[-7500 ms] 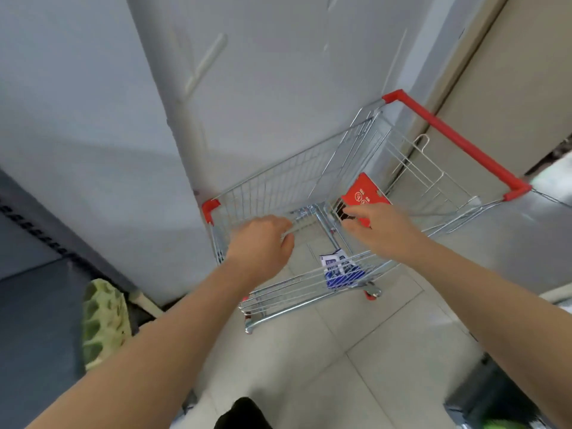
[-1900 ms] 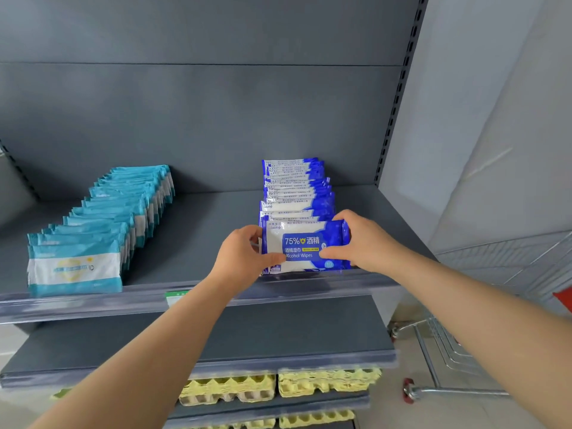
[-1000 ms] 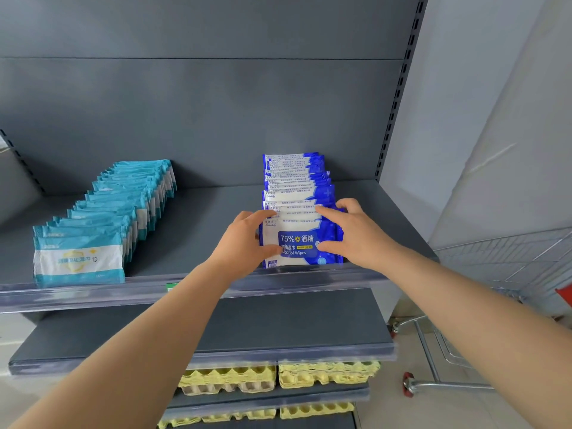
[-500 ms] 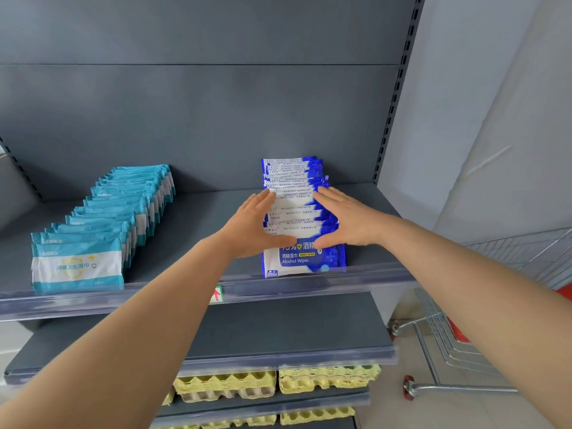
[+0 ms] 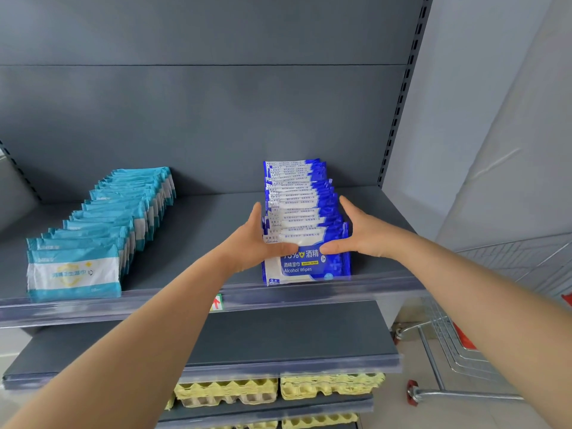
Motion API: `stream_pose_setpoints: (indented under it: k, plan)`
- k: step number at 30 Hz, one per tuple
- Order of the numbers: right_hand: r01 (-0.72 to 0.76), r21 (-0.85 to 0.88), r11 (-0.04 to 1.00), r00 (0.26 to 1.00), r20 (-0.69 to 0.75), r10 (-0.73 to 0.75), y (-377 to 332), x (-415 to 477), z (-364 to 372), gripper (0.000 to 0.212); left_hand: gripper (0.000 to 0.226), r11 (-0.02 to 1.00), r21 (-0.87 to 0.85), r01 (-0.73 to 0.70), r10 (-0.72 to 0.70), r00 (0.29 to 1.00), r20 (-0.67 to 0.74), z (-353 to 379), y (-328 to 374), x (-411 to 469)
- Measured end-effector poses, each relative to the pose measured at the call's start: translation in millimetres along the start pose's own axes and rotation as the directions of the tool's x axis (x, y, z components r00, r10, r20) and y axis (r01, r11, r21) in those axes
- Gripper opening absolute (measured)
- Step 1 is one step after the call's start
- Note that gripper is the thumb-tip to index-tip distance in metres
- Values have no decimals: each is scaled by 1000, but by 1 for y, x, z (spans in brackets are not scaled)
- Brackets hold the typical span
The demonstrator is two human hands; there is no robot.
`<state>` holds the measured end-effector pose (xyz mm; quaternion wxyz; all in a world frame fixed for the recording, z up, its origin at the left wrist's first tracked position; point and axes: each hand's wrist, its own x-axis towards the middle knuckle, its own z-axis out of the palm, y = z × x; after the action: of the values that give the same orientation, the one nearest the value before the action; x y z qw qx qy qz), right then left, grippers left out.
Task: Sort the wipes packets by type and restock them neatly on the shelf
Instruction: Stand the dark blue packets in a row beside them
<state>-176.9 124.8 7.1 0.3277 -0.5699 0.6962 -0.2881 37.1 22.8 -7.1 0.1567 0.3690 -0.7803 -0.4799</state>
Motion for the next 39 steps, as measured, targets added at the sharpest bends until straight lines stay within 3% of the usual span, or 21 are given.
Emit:
stream_pose_setpoints:
  k: [3,6,8,10,14,18,22,24,28,30,34,39]
  plan:
    - [-21,122,992,996,89,10,7,4,6,97,61,1000,-14,7,-6,999,37,2,0,4]
    - [-30,160,987,996,91,16,9,5,3,87,61,996,-90,7,-4,999,32,-1,2,2]
    - [-33,199,979,999,14,31,5,7,-3,78,74,985,-172,16,-25,998,-55,-6,8,3]
    - [-46,179,983,991,-117,67,-1,11,-9,84,82,989,-146,36,-62,982,-179,-12,15,12]
    - [-69,112,991,969,-231,94,-12,32,-12,65,70,995,-44,92,-101,952,-289,-18,24,43]
    - [-110,179,978,953,-259,155,-20,57,-14,52,60,986,-42,163,-168,935,-313,-25,30,76]
    - [-137,279,951,956,-215,201,-19,86,-12,32,22,983,-121,135,-160,959,-232,-21,30,102]
    - [-144,245,959,963,-186,193,-15,96,-12,33,21,987,-115,114,-136,968,-210,-22,26,110]
    - [-122,216,969,943,-280,181,-10,106,-25,30,24,979,-180,92,-138,955,-263,-36,10,116]
    - [-137,258,956,939,-274,208,-9,113,-30,40,23,971,-213,109,-169,942,-289,-39,7,121]
    - [-159,427,890,966,-121,230,-6,131,-27,31,21,969,-229,91,-146,960,-239,-28,12,128]
    - [-142,417,898,955,-180,235,2,136,-40,25,24,973,-197,119,-176,936,-304,-33,5,137]
